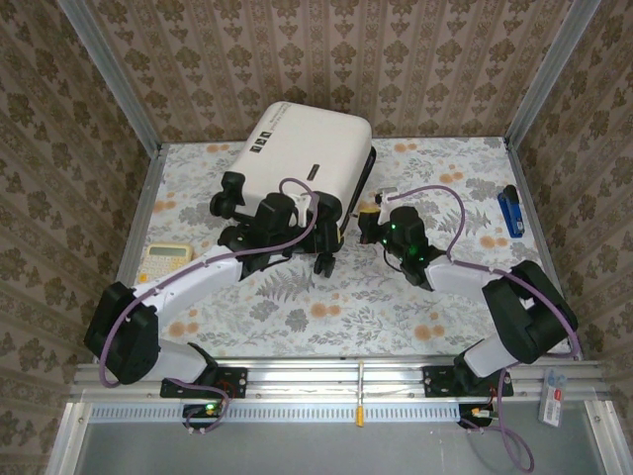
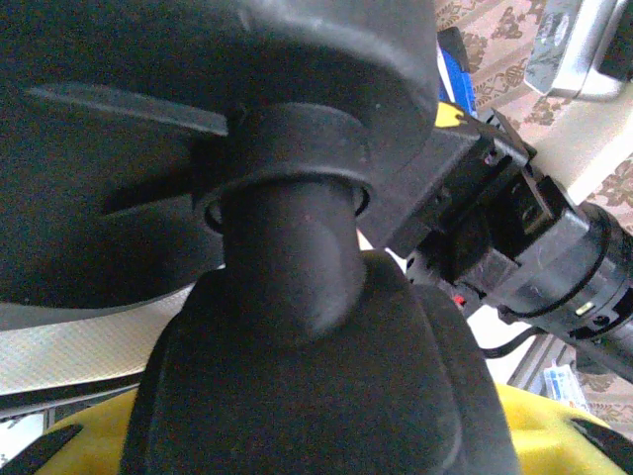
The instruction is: Pack the luggage
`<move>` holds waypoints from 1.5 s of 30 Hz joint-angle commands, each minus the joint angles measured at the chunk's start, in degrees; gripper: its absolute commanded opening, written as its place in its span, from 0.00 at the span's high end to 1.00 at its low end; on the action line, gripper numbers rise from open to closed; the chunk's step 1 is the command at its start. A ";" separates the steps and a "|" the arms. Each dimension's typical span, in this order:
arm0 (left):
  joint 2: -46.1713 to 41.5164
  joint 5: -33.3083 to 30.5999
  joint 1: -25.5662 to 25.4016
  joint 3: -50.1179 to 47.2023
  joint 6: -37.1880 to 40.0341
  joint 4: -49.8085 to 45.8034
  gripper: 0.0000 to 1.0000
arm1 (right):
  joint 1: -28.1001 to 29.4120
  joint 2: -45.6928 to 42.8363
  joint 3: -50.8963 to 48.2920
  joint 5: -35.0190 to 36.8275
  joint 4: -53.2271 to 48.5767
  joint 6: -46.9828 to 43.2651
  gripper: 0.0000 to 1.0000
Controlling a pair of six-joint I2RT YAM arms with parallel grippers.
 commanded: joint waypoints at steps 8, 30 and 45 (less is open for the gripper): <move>-10.69 8.36 -0.88 2.52 7.18 8.85 0.79 | -6.16 3.19 3.03 8.03 -2.44 1.46 1.00; -14.88 8.89 0.37 1.46 8.71 5.32 0.80 | -14.70 10.84 8.13 4.81 -2.27 4.56 1.00; -18.56 8.44 1.72 -0.75 9.05 4.15 0.80 | -21.24 15.69 13.46 1.55 -4.24 6.76 1.00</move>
